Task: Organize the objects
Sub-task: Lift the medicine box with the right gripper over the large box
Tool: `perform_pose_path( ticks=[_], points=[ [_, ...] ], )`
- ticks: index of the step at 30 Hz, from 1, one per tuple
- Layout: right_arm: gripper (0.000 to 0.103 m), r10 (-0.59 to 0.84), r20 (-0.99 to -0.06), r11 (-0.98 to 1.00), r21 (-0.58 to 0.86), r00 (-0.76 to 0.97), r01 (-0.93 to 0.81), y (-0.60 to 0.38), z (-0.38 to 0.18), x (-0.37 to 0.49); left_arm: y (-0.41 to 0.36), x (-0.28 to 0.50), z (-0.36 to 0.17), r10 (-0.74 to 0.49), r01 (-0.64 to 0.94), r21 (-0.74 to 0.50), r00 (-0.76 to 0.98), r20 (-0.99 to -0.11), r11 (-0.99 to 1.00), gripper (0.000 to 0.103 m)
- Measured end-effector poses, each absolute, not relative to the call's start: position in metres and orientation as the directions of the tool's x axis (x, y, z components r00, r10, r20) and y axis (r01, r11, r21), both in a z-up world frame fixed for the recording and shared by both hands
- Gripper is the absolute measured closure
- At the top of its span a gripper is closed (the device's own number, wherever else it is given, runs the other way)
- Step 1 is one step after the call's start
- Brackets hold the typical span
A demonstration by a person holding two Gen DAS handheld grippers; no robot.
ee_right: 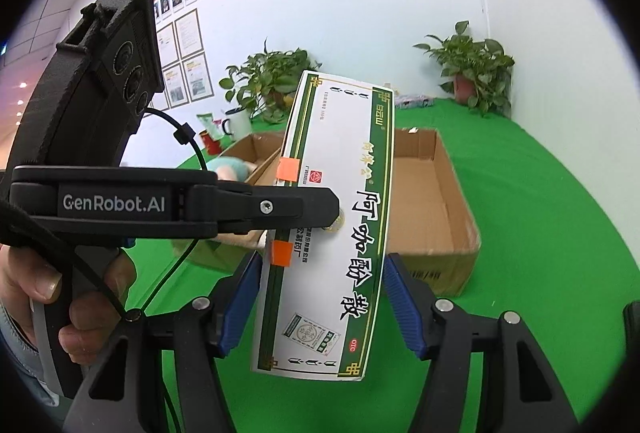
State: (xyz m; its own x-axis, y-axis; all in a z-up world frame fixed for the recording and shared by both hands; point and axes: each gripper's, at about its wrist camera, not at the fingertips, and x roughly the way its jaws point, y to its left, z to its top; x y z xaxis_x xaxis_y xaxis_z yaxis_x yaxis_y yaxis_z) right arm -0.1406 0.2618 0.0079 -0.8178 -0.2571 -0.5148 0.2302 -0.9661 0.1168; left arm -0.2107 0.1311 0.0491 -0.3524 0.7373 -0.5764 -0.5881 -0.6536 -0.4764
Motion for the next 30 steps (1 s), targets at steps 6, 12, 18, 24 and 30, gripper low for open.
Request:
perform_pose_path(
  ticks=[6,12,18,24,30],
  points=[
    [0.042,-0.246,-0.505,-0.969,0.105,-0.827,0.225,0.274,0.019,-0.167,0.146,-0.232,0.073,0.734,-0.607,-0.452,-0.361,-0.575,-0.653,0.065],
    [0.042,-0.265,-0.517,-0.964,0.124,-0.814,0.235,0.280,0.022,-0.200,0.153,-0.266,0.073,0.721,-0.584,-0.457,-0.370,-0.586,-0.671,0.065],
    [0.042,-0.284,-0.549,-0.959,0.141,-0.786,0.247,0.283,0.025,-0.229,0.155,-0.302,0.069,0.695,-0.557,-0.450,-0.374,-0.614,-0.697,0.065],
    [0.042,-0.317,-0.606,-0.948,0.176,-0.729,0.266,0.287,0.018,-0.258,0.158,-0.336,0.052,0.666,-0.516,-0.455,-0.359,-0.654,-0.725,0.065],
    [0.042,-0.343,-0.674,-0.938,0.207,-0.655,0.278,0.287,0.006,-0.279,0.161,-0.371,0.023,0.655,-0.475,-0.484,-0.315,-0.686,-0.735,0.065]
  ],
)
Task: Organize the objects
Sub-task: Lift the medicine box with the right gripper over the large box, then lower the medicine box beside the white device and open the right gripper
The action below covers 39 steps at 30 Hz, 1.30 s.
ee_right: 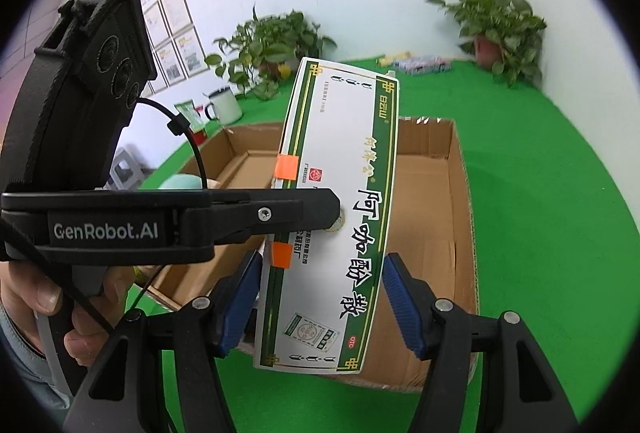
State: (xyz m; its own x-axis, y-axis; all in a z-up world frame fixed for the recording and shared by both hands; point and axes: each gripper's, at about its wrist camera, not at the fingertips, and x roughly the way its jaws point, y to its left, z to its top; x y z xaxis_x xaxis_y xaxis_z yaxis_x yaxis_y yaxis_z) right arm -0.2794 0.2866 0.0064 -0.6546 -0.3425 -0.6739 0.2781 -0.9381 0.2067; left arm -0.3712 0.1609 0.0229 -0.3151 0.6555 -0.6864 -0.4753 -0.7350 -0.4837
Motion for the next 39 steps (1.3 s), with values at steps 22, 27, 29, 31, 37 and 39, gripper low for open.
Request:
perform_pose_path(
  ticks=[22,27,29,31,37,39],
  points=[
    [0.042,-0.259,-0.851,-0.958,0.166,-0.458,0.234,0.290,-0.054,-0.304,0.194,-0.440,-0.081,0.631,-0.372,-0.551,-0.138,-0.763,-0.747,0.054],
    [0.042,-0.177,-0.880,-0.972,0.086,-0.441,0.220,0.289,-0.063,-0.316,0.190,-0.439,-0.085,0.582,-0.341,-0.504,-0.183,-0.792,-0.794,0.055],
    [0.042,-0.153,-0.884,-0.975,0.063,-0.441,0.213,0.286,-0.064,-0.318,0.186,-0.442,-0.083,0.594,-0.327,-0.520,-0.191,-0.781,-0.789,0.055],
    [0.042,-0.157,-0.887,-0.977,0.075,-0.435,0.199,0.286,-0.063,-0.320,0.183,-0.442,-0.078,0.588,-0.327,-0.511,-0.209,-0.781,-0.795,0.055],
    [0.038,-0.200,-0.889,-0.969,0.116,-0.411,0.220,0.278,-0.059,-0.316,0.170,-0.427,-0.068,0.554,-0.352,-0.456,-0.262,-0.790,-0.817,0.055],
    [0.036,-0.209,-0.893,-0.965,0.122,-0.399,0.234,0.274,-0.060,-0.314,0.160,-0.424,-0.063,0.549,-0.348,-0.449,-0.280,-0.788,-0.823,0.055]
  ],
)
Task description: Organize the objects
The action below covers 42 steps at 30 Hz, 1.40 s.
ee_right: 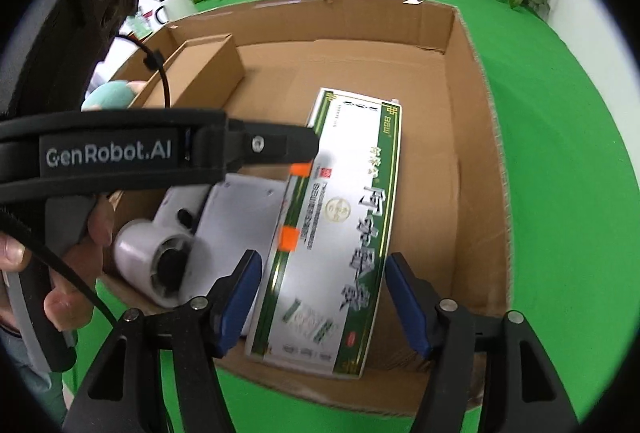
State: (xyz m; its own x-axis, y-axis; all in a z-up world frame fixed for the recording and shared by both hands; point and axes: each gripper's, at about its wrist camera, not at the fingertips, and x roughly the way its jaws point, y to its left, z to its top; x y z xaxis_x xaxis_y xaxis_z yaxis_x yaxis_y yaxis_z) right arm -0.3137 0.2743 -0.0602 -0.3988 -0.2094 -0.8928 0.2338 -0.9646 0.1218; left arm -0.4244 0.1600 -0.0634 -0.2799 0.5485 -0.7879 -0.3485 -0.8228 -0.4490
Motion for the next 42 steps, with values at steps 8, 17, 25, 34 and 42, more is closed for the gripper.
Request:
perform_pose_path(
  ticks=[8,17,25,34,42],
  points=[
    [0.036,-0.187,-0.897,-0.968,0.098,-0.401,0.232,0.272,-0.063,-0.306,0.124,-0.382,-0.037,0.484,-0.349,-0.359,-0.401,-0.778,-0.866,0.055],
    [0.014,-0.186,-0.664,-0.981,0.168,-0.725,0.097,0.280,-0.024,-0.247,0.077,-0.289,-0.011,0.144,-0.206,0.027,-0.764,-0.629,-0.978,0.000],
    [0.013,-0.094,-0.594,-0.993,0.000,-0.799,0.117,0.233,-0.047,-0.222,0.027,-0.246,-0.043,0.026,-0.040,0.011,-0.801,-0.599,-0.999,0.001],
    [0.006,-0.033,-0.568,-0.997,-0.042,-0.822,0.069,0.228,-0.063,-0.220,0.028,-0.247,-0.071,-0.021,-0.008,0.048,-0.824,-0.567,-0.999,0.001],
    [0.001,-0.012,-0.523,-0.998,-0.051,-0.852,0.045,0.227,-0.067,-0.218,0.032,-0.247,-0.074,-0.023,-0.017,0.071,-0.843,-0.537,-0.997,0.000]
  ],
)
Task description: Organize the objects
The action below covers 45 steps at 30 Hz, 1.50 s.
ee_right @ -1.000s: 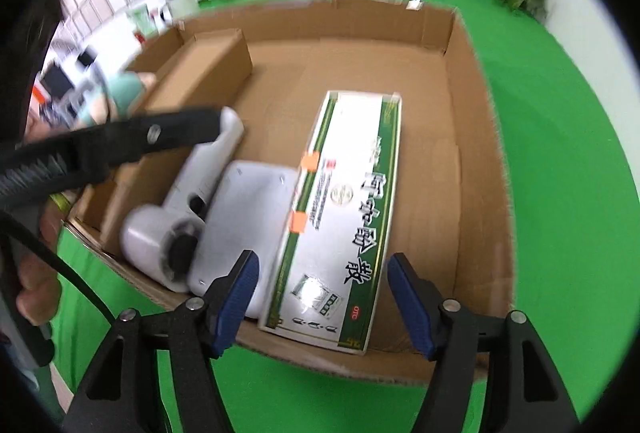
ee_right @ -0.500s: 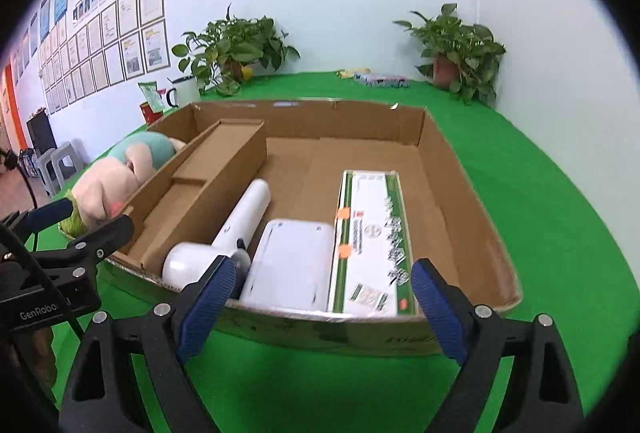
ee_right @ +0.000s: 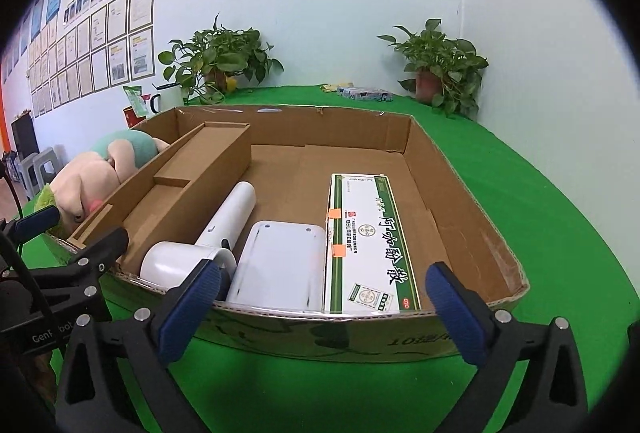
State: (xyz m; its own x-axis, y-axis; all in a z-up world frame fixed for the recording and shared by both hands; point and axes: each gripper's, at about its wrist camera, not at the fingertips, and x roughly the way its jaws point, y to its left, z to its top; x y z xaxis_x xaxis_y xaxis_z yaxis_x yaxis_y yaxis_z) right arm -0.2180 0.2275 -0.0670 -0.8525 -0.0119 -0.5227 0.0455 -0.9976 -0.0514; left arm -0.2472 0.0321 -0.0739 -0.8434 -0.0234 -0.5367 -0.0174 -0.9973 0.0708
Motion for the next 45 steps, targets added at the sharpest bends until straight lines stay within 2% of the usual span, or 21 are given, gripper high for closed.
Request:
perform_pose_path(
  ticks=[4,45],
  points=[
    [0.001,-0.007,-0.497,-0.998,-0.055,-0.868,0.039,0.2265,-0.0693,-0.2145,0.0312,-0.2479,-0.0733,-0.021,-0.020,0.069,-0.841,-0.540,-0.997,0.000],
    [0.001,-0.005,-0.495,-0.997,-0.059,-0.869,0.039,0.2246,-0.0684,-0.2132,0.0329,-0.2498,-0.0748,-0.031,-0.011,0.075,-0.840,-0.542,-0.997,0.000]
  ],
)
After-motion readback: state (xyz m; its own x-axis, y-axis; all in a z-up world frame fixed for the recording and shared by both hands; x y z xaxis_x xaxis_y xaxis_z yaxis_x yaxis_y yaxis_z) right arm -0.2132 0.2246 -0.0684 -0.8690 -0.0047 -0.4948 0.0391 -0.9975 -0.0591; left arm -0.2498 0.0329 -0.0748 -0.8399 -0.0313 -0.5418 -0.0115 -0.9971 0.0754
